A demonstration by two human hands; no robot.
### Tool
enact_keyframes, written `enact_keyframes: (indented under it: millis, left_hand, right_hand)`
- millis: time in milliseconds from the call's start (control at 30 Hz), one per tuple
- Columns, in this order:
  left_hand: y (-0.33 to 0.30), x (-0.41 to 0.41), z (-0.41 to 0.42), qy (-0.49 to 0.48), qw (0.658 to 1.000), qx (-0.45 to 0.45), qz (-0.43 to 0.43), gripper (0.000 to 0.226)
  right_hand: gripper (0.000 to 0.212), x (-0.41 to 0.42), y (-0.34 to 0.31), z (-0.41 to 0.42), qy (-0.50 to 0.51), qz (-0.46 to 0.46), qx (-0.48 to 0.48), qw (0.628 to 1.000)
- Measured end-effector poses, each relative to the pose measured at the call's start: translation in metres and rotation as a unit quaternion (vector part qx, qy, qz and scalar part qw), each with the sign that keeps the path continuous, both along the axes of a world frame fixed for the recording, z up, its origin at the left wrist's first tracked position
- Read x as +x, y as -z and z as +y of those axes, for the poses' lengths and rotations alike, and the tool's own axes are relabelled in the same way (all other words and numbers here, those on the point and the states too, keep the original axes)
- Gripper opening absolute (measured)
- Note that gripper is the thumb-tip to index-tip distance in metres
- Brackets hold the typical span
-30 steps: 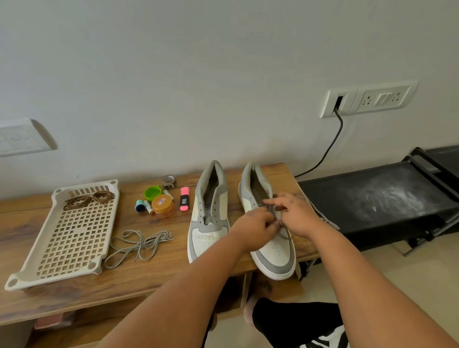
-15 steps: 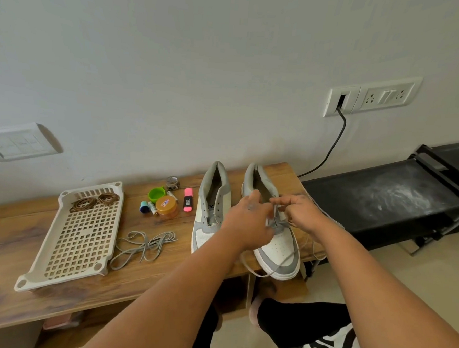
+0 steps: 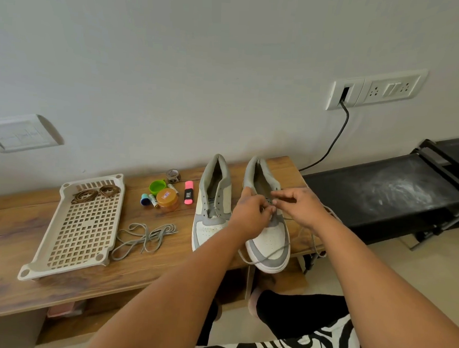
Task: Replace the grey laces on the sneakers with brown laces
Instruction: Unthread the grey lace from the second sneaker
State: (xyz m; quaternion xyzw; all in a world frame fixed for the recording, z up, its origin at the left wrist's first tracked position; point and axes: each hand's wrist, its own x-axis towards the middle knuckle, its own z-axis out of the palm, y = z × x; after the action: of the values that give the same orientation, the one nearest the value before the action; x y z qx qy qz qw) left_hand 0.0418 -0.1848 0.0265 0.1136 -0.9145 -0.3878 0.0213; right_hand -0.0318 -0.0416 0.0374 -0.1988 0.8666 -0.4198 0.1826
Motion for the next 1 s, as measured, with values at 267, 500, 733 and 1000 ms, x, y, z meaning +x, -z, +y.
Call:
enact_keyframes:
  millis: [267, 500, 733, 1000]
  left_hand:
    - [-0.072, 0.026, -0.027, 0.089, 0.777, 0.619, 0.071, 0.011]
    - [-0.073, 0.028, -0.06, -0.042, 0.827, 0.561, 0.006, 0.029]
    - [-0.037, 0.019, -0.027, -0.013, 0.983, -0.18, 0.027, 0.02]
    - [0.001, 0.001, 0.005, 0.094, 0.943, -0.32, -0.017, 0.027]
  right_hand:
    - [0.034, 0.002, 0.0, -0.009, 0.064, 0.054, 0.019, 0.996]
    - [0.036, 0.0, 0.004, -0.007, 0.063, 0.032, -0.001, 0.998]
    - [0.019, -0.001, 0.009, -0.012, 0.135, -0.075, -0.126, 0.98]
    - [0.024, 0.0, 0.008, -0.009, 0.14, -0.148, -0.185, 0.962]
